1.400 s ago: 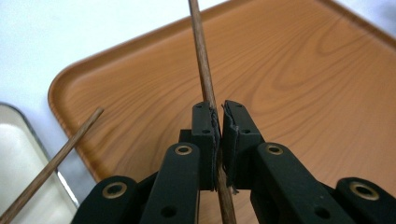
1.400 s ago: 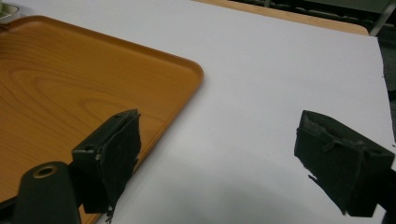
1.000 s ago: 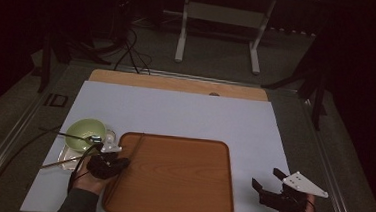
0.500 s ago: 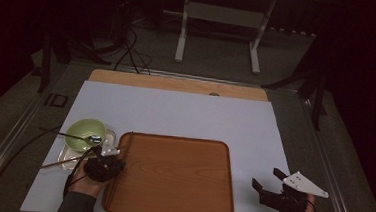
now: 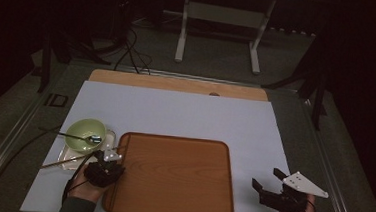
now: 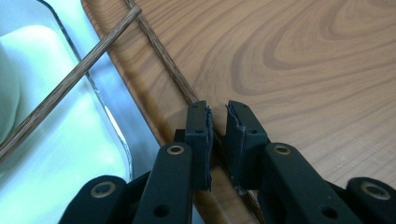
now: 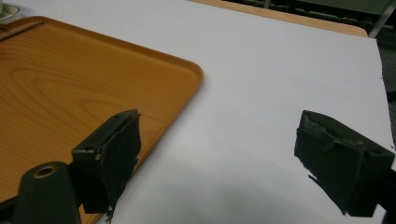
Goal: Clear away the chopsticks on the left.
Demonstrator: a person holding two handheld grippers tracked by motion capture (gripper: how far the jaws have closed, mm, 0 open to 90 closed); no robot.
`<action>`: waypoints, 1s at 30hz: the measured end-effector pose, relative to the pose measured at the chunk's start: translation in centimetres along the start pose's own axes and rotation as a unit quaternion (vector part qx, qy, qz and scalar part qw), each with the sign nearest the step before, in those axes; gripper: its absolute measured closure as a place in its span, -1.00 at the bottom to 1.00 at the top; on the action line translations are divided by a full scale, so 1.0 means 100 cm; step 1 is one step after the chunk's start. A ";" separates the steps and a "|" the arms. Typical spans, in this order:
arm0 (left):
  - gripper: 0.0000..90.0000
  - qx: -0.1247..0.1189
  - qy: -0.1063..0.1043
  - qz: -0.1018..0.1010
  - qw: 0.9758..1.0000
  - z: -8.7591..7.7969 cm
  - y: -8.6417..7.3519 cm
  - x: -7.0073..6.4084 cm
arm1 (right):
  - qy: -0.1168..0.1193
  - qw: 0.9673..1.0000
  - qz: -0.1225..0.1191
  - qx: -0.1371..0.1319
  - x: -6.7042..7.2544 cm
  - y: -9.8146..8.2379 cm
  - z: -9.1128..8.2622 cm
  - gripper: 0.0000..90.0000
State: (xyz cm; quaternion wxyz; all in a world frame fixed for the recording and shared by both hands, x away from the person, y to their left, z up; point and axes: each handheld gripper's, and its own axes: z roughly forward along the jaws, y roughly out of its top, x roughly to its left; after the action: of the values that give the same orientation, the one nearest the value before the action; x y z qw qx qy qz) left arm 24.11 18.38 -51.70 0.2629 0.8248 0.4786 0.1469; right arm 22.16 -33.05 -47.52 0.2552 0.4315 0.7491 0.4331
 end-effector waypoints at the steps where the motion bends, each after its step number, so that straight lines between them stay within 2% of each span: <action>1: 0.73 0.001 0.002 -0.001 1.000 0.000 -0.001 0.000 | 0.000 1.000 0.001 0.000 0.000 0.000 0.000 -0.69; 4: 0.64 0.001 0.008 0.000 1.000 -0.001 -0.001 -0.001 | 0.000 1.000 0.000 0.000 0.000 0.000 0.000 -0.69; 9: 0.49 -0.002 0.001 0.004 1.000 -0.002 -0.002 -0.001 | 0.000 1.000 0.001 0.001 -0.001 0.000 0.000 -0.69; 15: 0.41 -0.011 -0.006 0.002 1.000 -0.007 -0.004 0.001 | 0.001 1.000 0.000 0.001 0.000 0.002 0.002 -0.69; 17: 0.41 -0.014 -0.002 0.003 1.000 -0.008 -0.005 0.002 | 0.001 1.000 0.000 0.001 0.000 0.002 0.003 -0.69; 21: 0.34 -0.028 0.001 -0.004 1.000 -0.013 -0.005 0.004 | 0.001 1.000 -0.002 0.001 0.001 0.003 0.004 -0.69; 23: 0.30 -0.037 0.000 -0.013 0.999 -0.016 -0.005 0.006 | 0.001 1.000 -0.002 0.001 0.000 0.002 0.003 -0.69; 26: 0.22 -0.051 -0.001 -0.025 0.998 -0.021 -0.004 0.009 | 0.000 1.000 -0.001 -0.001 0.000 0.002 0.003 -0.69; 30: 0.15 -0.073 0.000 -0.030 0.997 -0.027 -0.003 0.011 | -0.001 1.000 -0.001 -0.001 0.000 0.002 0.002 -0.69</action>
State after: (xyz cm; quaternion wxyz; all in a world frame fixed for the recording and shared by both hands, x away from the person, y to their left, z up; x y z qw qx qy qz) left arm 23.13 20.29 -49.70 0.3262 0.7890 0.4910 0.1734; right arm 22.40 -32.97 -47.48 0.2569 0.4307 0.7491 0.4328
